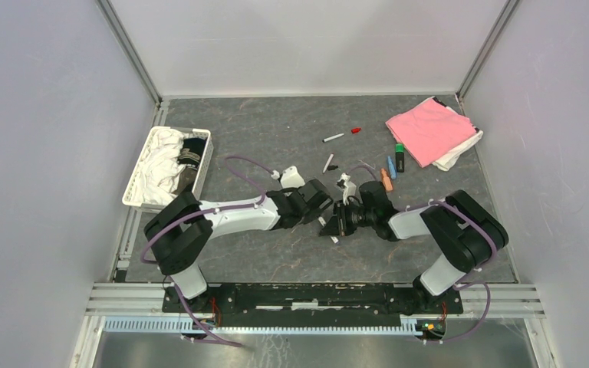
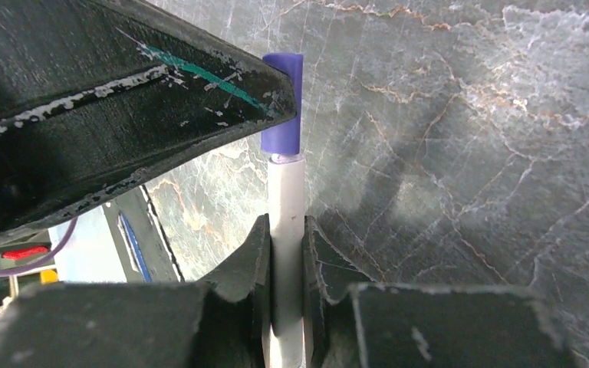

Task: Insert the pens into the pen caps
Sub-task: Insert the pen cap onto the pen.

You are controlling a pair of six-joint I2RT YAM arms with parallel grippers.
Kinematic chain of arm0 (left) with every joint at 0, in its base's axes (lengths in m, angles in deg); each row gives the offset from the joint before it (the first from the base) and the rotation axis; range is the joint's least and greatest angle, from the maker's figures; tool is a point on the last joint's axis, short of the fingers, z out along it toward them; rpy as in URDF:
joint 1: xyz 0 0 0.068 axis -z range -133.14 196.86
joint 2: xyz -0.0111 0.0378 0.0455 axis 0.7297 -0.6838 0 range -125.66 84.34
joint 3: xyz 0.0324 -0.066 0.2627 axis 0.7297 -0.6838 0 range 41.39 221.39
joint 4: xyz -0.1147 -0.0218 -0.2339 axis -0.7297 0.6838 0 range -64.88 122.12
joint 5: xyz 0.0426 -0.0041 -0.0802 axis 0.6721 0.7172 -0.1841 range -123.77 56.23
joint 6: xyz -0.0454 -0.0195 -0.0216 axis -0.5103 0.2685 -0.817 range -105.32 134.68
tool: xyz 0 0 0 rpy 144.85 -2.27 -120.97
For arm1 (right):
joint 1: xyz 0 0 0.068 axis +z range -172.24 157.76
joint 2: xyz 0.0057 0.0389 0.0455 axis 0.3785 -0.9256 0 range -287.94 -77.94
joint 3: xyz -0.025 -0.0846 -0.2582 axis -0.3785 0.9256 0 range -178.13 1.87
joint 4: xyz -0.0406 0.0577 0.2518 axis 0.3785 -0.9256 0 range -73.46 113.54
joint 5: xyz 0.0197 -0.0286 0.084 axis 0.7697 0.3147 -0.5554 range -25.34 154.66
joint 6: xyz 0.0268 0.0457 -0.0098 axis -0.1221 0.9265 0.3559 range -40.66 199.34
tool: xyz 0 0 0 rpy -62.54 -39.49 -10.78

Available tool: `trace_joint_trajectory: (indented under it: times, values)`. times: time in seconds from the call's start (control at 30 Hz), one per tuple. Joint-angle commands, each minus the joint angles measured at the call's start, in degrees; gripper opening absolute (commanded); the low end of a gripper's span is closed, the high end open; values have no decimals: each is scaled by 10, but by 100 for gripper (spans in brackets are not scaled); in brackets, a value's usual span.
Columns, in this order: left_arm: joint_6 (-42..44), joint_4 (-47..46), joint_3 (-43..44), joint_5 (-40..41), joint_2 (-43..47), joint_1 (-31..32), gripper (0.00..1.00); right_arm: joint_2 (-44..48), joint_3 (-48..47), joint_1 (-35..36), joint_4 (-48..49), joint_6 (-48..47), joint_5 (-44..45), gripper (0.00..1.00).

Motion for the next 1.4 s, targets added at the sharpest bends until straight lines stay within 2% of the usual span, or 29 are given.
trace_joint_trajectory:
  times: [0.0, 0.2, 0.43, 0.77, 0.93, 1.07, 1.23, 1.3, 1.37]
  values:
    - [-48, 0, 30, -16, 14, 39, 2, 31, 10, -3, 66, -46, 25, 0]
    - [-52, -1, 20, 7, 44, 49, 2, 77, 28, -8, 120, -100, -8, 0]
    - [-42, 14, 32, 48, 77, 72, 5, 127, 49, -30, 173, -108, -33, 0]
    - [-34, 66, 63, 109, 102, 104, 11, 163, 56, -54, 188, -121, -58, 0]
    - [10, 75, 56, 136, 142, 115, 14, 176, 59, -62, 196, -121, -66, 0]
    - [79, 66, 37, 151, 190, 118, 18, 186, 62, -68, 205, -119, -74, 0]
    - [246, -70, -47, 113, 289, 122, 30, 198, 64, -79, 215, -120, -90, 0]
    - [312, -147, -93, 72, 337, 122, 43, 205, 65, -86, 223, -120, -102, 0]
    - [374, -224, -133, 37, 375, 122, 61, 216, 64, -94, 230, -122, -117, 0]
